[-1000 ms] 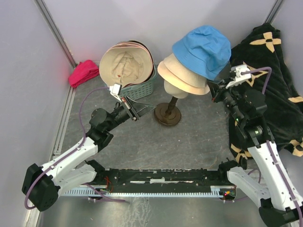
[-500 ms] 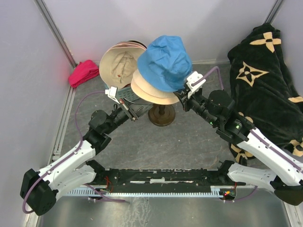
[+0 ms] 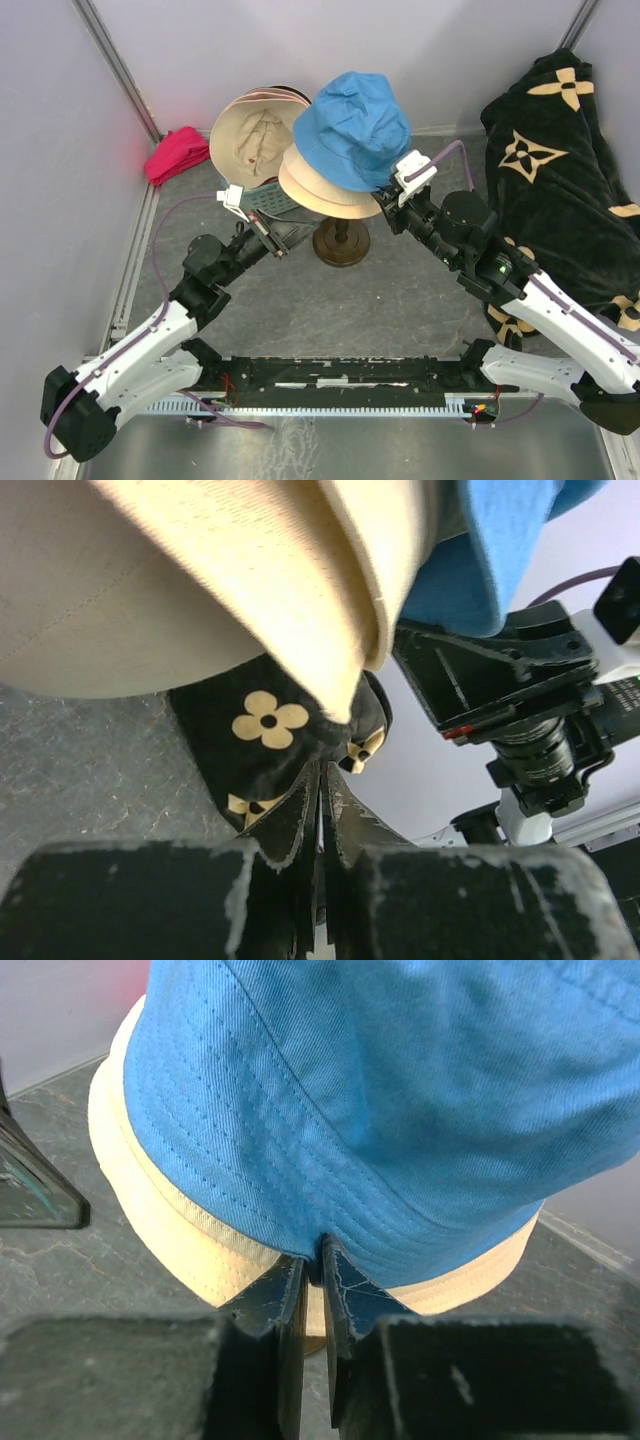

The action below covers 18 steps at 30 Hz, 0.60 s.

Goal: Stack the hats
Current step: Stack the hat on the hat.

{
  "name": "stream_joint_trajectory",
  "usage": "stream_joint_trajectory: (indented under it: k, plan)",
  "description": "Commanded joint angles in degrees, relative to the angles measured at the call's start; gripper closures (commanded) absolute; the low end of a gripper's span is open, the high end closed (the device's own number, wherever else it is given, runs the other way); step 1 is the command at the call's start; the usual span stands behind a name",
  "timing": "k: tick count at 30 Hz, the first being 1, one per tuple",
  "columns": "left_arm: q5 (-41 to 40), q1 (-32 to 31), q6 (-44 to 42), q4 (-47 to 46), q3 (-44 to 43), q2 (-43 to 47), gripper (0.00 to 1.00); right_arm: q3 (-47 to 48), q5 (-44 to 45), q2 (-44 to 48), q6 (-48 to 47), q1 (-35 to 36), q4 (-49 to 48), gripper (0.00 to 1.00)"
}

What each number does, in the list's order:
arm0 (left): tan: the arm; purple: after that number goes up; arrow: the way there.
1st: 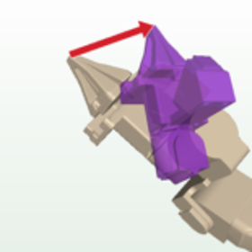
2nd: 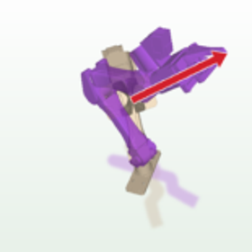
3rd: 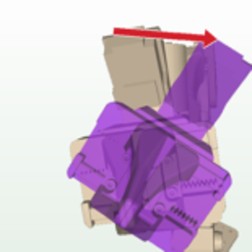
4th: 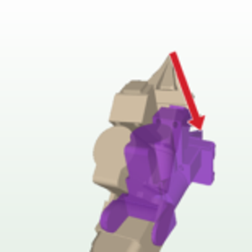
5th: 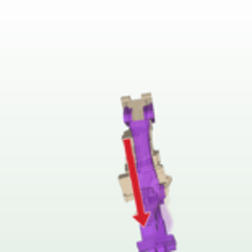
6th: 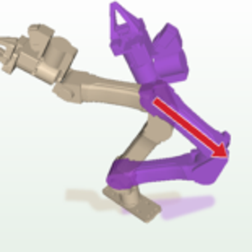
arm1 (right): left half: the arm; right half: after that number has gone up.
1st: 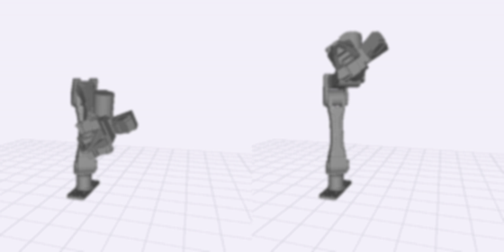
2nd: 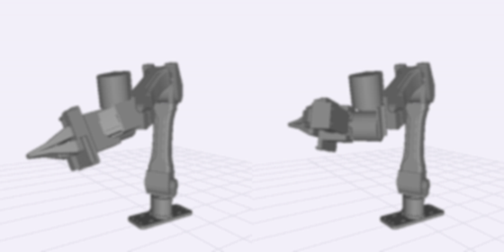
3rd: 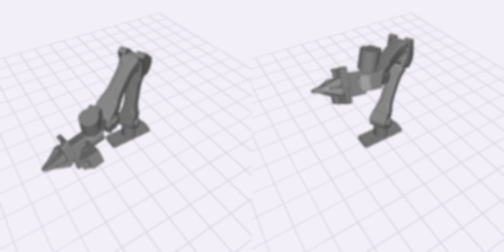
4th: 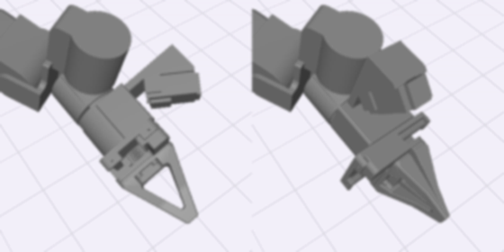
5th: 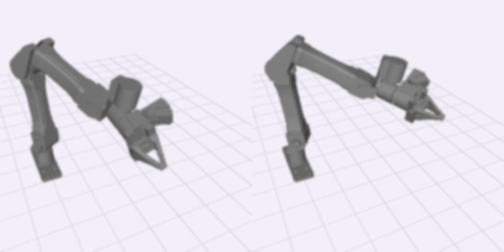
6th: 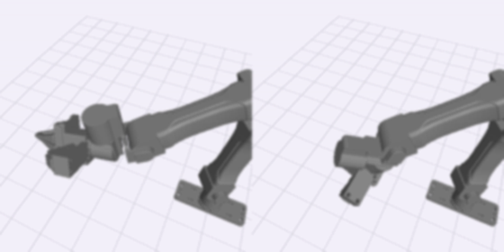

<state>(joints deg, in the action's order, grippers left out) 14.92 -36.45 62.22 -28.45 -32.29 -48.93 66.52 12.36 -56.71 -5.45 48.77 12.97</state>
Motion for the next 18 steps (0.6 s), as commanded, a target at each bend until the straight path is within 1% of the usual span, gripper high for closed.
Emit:
stream_joint_trajectory:
  k: [1, 4, 8, 9, 10, 13, 14, 18]
  plan:
    - [-4.09, 0.02, -4.26, 2.31, -4.32, 5.02, 0.87, 0.59, 1.61, 1.32, 0.34, 0.35, -0.76, 0.76]
    - [-6.92, 0.05, -6.52, 5.40, -6.79, 6.86, 0.78, -0.18, 2.34, 2.30, 1.34, 0.33, -0.95, 0.65]
    - [-10.49, 0.06, -9.42, 9.00, -12.15, 6.37, 0.63, -0.81, 3.28, 3.91, 2.53, 0.36, -0.82, 0.55]
    - [-11.31, 0.02, -10.26, 10.29, -13.88, 5.65, 0.61, -1.05, 3.50, 4.32, 2.89, 0.36, -0.84, 0.53]
    - [-11.91, 0.04, -11.08, 11.66, -15.56, 4.82, 0.59, -1.19, 3.61, 4.73, 3.10, 0.35, -0.84, 0.48]
    - [-13.54, 0.15, -12.76, 13.49, -19.35, 3.18, 0.54, -1.34, 4.22, 6.05, 3.59, 0.35, -0.20, 0.44]
    - [-14.47, 0.15, -12.84, 13.79, -20.24, 2.83, 0.53, -1.55, 4.51, 6.57, 3.68, 0.33, -0.22, 0.41]
    - [-17.07, 0.38, -14.21, 16.25, -24.23, 0.85, 0.51, -1.97, 5.10, 8.65, 4.25, 0.36, 0.69, 0.39]
